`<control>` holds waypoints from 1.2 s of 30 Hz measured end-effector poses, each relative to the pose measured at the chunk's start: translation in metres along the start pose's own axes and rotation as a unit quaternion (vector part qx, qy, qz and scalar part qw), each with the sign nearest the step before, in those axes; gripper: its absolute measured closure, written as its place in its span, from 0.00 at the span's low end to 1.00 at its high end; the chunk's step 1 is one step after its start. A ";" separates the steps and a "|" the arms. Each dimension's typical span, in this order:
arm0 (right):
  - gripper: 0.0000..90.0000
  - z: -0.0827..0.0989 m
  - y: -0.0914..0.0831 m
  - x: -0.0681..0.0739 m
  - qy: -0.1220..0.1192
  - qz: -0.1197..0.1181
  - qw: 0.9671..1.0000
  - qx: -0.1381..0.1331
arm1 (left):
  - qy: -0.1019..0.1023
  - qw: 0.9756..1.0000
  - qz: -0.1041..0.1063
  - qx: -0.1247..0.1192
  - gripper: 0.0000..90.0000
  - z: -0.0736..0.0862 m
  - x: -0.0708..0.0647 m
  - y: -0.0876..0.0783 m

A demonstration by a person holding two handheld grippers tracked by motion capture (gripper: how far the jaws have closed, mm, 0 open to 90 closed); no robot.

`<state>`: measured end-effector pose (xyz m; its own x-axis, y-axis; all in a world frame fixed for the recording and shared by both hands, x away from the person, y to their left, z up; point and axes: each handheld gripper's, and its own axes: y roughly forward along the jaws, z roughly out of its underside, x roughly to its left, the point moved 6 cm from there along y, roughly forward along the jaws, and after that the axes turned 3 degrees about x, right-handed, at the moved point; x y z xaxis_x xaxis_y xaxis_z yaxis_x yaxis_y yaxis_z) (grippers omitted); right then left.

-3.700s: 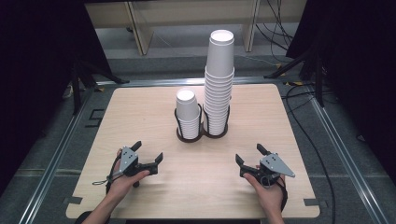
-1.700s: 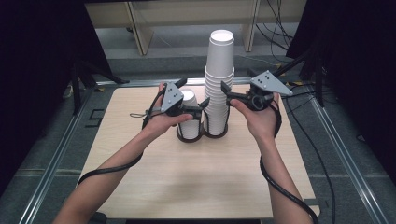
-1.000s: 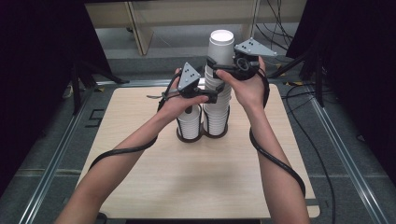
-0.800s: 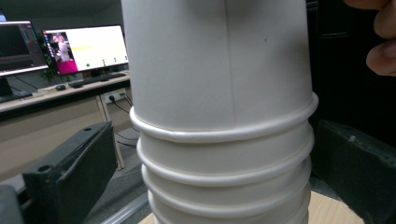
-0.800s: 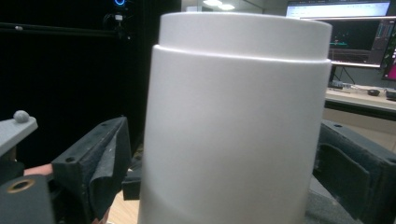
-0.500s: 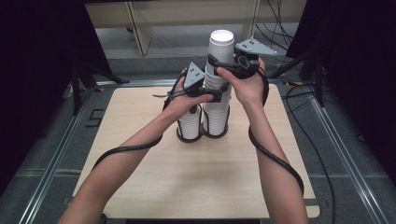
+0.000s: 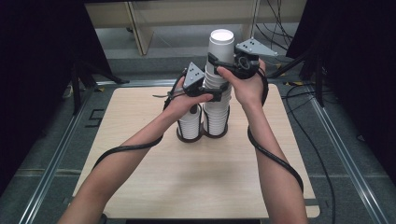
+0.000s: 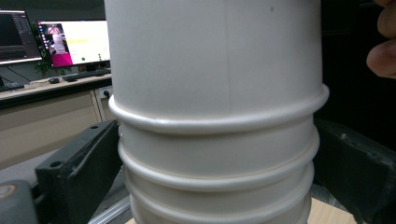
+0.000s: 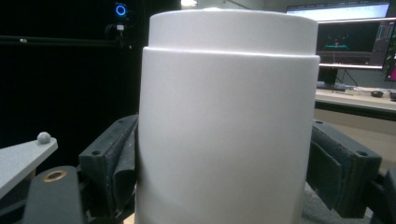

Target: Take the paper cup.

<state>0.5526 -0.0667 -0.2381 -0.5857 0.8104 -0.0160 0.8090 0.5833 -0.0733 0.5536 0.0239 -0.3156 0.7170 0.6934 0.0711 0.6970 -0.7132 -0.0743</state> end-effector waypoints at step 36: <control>0.23 -0.052 -0.019 -0.003 0.044 0.011 0.991 -0.128 | 0.004 1.000 -0.001 0.003 0.04 0.000 0.001 0.000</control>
<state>0.5413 -0.0772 -0.1844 -0.5710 0.8176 0.0738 0.8138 0.5519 0.1819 0.5540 0.0249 -0.3160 0.7151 0.6945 0.0799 0.6990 -0.7106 -0.0799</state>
